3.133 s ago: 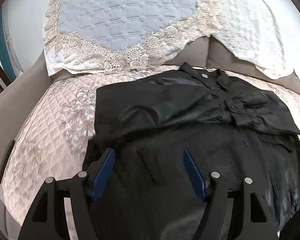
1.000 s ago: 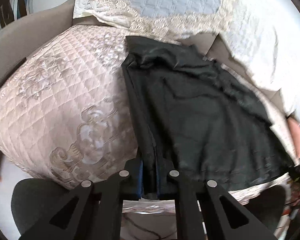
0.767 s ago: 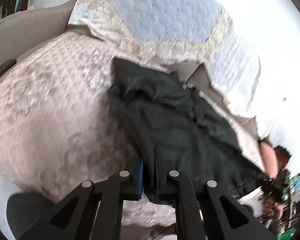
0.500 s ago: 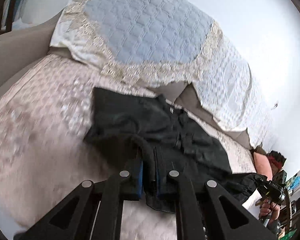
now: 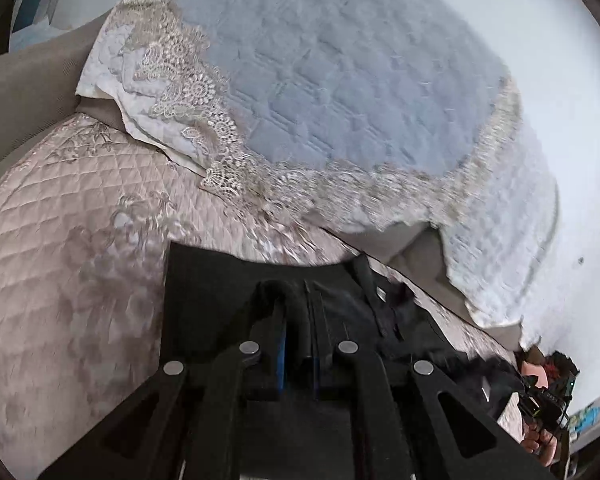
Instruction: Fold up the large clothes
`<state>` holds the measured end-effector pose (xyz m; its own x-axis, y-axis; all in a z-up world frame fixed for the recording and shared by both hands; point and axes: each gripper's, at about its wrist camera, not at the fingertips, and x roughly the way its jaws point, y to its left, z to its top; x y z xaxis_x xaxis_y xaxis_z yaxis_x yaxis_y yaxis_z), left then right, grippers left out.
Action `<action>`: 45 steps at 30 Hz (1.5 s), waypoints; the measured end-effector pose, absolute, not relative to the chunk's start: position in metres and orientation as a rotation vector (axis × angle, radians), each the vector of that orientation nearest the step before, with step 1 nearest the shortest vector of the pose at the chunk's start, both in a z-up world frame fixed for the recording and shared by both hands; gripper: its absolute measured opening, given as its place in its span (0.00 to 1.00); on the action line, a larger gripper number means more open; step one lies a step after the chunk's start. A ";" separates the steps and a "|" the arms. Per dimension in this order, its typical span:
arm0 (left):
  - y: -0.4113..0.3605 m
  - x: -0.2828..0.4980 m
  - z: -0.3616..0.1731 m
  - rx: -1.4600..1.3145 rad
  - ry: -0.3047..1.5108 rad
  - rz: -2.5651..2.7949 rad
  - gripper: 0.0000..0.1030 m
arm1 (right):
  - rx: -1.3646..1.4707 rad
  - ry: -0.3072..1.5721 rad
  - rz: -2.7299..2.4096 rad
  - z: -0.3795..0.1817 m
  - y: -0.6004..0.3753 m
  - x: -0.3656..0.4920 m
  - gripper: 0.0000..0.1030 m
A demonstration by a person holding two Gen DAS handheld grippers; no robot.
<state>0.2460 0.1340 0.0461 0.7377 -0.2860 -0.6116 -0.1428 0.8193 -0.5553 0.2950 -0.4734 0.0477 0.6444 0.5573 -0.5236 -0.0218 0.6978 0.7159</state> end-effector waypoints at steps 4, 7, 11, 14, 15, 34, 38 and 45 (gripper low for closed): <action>0.131 0.291 0.020 -0.592 0.811 -0.035 0.09 | 0.731 0.872 0.333 0.025 -0.470 0.345 0.07; 0.128 0.318 -0.002 -0.583 0.865 0.010 0.09 | 0.705 0.940 0.287 -0.002 -0.461 0.378 0.07; 0.130 0.330 -0.008 -0.599 0.869 0.021 0.09 | 0.737 0.959 0.270 -0.020 -0.465 0.395 0.07; 0.128 0.335 0.005 -0.581 0.828 0.020 0.09 | 0.757 0.923 0.290 -0.018 -0.468 0.399 0.07; 0.127 0.337 0.006 -0.580 0.823 0.027 0.10 | 0.757 0.919 0.289 -0.018 -0.468 0.401 0.07; 0.147 0.213 -0.003 -0.524 0.872 0.099 0.66 | 0.651 0.822 0.186 -0.026 -0.492 0.248 0.61; 0.146 0.191 -0.025 -0.623 0.930 0.099 0.68 | 0.732 0.800 0.153 -0.033 -0.499 0.219 0.64; 0.136 0.175 -0.038 -0.654 0.918 0.113 0.72 | 0.867 0.774 0.104 -0.041 -0.500 0.194 0.74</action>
<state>0.1754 0.1363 -0.0377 0.6160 -0.1793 -0.7671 -0.3595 0.8025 -0.4762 0.1944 -0.5002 -0.0407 0.7282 0.3811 -0.5696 0.2169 0.6602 0.7191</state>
